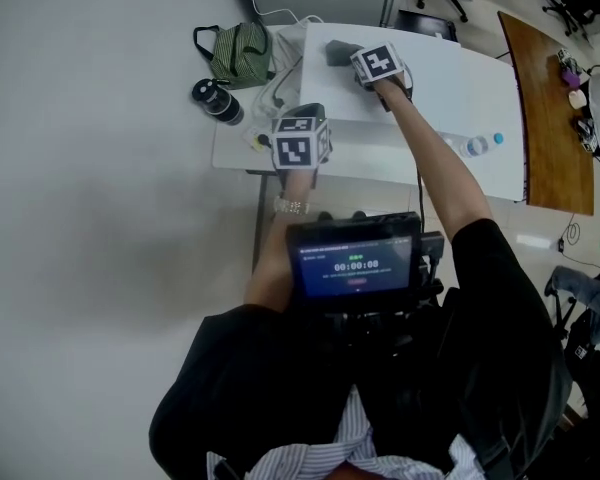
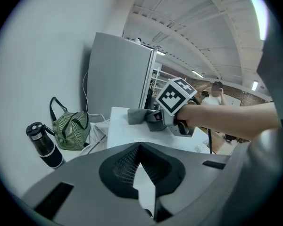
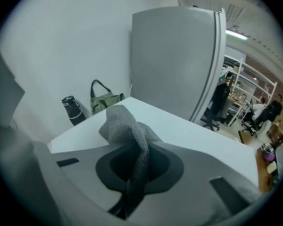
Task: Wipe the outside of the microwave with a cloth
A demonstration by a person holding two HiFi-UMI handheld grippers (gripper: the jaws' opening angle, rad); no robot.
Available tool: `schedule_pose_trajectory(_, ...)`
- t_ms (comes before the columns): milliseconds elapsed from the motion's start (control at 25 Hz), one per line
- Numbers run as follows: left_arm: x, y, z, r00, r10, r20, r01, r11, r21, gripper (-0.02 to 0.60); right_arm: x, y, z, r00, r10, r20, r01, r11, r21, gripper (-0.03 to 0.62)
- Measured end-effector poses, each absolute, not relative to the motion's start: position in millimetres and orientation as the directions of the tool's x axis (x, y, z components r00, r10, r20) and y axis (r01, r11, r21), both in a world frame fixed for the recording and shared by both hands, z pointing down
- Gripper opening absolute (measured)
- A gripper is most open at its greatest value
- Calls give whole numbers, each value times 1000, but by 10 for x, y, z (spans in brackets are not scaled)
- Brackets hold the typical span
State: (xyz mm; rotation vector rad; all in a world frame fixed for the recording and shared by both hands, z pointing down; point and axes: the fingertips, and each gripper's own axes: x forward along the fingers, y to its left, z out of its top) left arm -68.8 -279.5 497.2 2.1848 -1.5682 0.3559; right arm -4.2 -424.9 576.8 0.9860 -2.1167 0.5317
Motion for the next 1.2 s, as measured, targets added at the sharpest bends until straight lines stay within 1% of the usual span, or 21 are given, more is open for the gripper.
schedule_pose_trajectory(120,-587,-2841,5011,358,-828,432,-933,-302,195,-8,983,-4445,5852,-257,-580,773,-869,489,78,17)
schedule_pose_trajectory(160,-546,-2860,5024,368,-825,429,-929,-312,197,-8,1307,-4477,5870,-213,-600,771,-890,445,100,17)
schedule_pose_trajectory(360,-371,-2901,5061,406,-811,421,-914,-352,202,-8,2656,-4436,5871,-95,-627,773,-964,251,85,17)
schedule_pose_trajectory(480,-359,-2911,5047,410,-812,415,-912,-357,203,-8,3122,-4358,5865,-22,-607,794,-976,186,115,17)
schedule_pose_trajectory(560,-386,-2917,5034,406,-815,413,-914,-353,202,-8,3170,-4302,5838,28,-589,808,-969,183,167,17)
schedule_pose_trajectory(640,-426,-2910,5017,398,-820,412,-917,-344,200,-8,2899,-4254,5737,4,-600,800,-962,217,168,17)
schedule_pose_trajectory(720,-478,-2908,4998,386,-825,412,-922,-332,198,-8,2284,-4201,5553,-107,-632,767,-945,303,118,17)
schedule_pose_trajectory(760,-506,-2903,4992,379,-828,413,-925,-326,196,-8,1872,-4150,5437,-185,-647,740,-926,368,90,16)
schedule_pose_trajectory(840,-574,-2863,4985,361,-833,418,-932,-308,191,-8,894,-3963,5149,-391,-644,657,-851,526,9,17)
schedule_pose_trajectory(880,-622,-2831,4982,348,-837,422,-937,-295,188,-8,439,-3830,5039,-484,-618,620,-805,593,-37,17)
schedule_pose_trajectory(920,-681,-2799,4979,332,-841,428,-943,-279,184,-8,76,-3690,5004,-544,-581,606,-766,638,-75,17)
schedule_pose_trajectory(960,-750,-2775,4974,313,-845,433,-949,-259,180,-8,-190,-3563,5055,-571,-540,618,-740,665,-102,17)
schedule_pose_trajectory(1080,-965,-2719,4959,253,-855,452,-966,-200,163,-8,-662,-3304,5346,-577,-435,692,-711,683,-164,15)
schedule_pose_trajectory(1200,-1141,-2623,4969,213,-859,465,-976,-161,149,-8,-795,-3075,5586,-554,-368,747,-715,669,-201,15)
